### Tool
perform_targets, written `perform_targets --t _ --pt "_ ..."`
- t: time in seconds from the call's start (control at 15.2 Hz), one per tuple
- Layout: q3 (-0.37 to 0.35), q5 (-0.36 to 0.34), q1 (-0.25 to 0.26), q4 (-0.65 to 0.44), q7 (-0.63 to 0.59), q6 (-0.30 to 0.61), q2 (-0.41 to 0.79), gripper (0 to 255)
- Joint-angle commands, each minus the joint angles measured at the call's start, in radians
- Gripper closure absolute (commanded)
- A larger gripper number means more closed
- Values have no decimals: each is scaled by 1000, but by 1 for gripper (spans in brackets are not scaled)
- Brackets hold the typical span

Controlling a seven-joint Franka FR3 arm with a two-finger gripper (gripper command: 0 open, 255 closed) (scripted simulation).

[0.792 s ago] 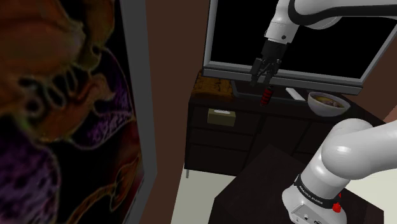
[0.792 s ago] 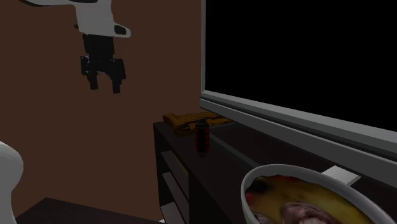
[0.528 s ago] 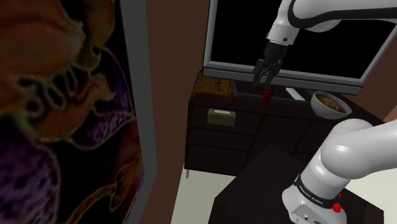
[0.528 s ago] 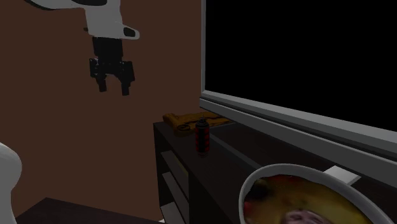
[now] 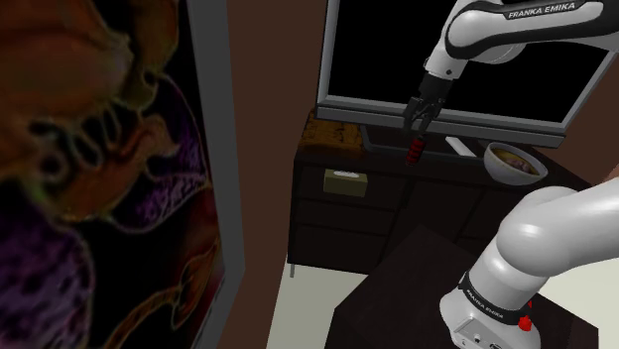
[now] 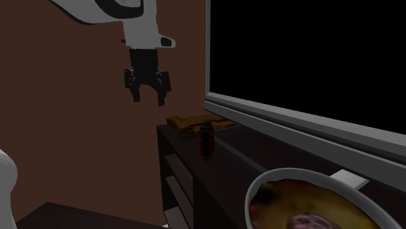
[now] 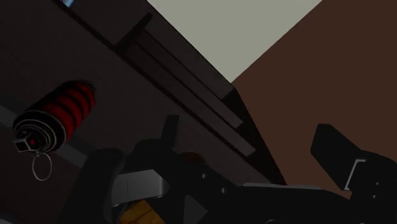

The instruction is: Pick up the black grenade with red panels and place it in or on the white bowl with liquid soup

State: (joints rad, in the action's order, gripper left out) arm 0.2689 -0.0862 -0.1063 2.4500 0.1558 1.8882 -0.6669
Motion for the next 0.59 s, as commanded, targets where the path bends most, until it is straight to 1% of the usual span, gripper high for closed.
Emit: perform_targets --t 0.0,0.26,0.53 --pt "41 -17 -13 -3 41 40 29 0" --pt "126 -34 -29 -40 125 112 113 0" --pt "215 -26 -32 -95 216 180 211 0"
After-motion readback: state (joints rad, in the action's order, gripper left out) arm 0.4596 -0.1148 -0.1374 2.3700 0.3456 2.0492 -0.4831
